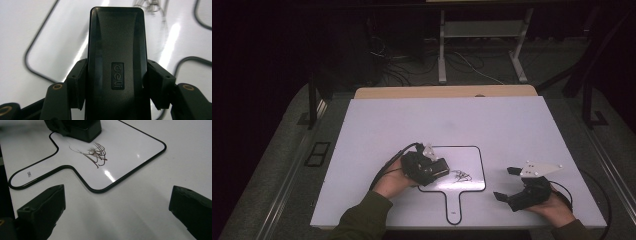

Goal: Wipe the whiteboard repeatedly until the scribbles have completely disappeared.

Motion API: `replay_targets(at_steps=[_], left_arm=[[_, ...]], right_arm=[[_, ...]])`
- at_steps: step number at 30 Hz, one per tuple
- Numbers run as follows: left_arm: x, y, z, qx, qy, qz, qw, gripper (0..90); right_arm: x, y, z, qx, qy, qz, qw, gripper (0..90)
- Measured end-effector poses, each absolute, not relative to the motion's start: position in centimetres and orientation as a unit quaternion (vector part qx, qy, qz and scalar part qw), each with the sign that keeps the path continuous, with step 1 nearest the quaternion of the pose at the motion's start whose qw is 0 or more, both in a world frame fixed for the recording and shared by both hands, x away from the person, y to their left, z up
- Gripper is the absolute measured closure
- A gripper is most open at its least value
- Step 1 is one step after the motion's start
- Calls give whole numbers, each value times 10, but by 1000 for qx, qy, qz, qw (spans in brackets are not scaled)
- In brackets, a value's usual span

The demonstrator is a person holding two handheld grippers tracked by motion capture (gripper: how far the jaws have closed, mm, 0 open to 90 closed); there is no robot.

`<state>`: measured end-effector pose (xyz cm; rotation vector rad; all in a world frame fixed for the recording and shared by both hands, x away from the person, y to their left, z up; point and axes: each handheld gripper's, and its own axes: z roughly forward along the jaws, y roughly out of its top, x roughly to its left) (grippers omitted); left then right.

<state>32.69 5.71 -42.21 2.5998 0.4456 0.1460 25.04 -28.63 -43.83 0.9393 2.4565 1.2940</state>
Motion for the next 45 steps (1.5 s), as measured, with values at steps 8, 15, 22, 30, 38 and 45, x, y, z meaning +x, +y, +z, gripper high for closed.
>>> replay_targets(at_steps=[8,15,22,30,38,45], left_arm=[[315,41,-423,956,139,44,253,392],[333,38,-423,955,152,53,249,392],[324,20,-423,960,124,39,249,392],[325,11,-423,960,122,44,249,392],[334,6,-422,960,123,52,245,392],[319,-4,-423,962,103,34,249,392]], right_arm=[[250,-286,-438,318,834,439,106,0],[251,-287,-438,319,833,440,107,0],[251,-287,-438,320,833,440,106,0],[250,-287,-438,319,832,440,107,0],[251,-288,-438,321,832,440,106,0],[250,-288,-438,321,832,440,107,0]])
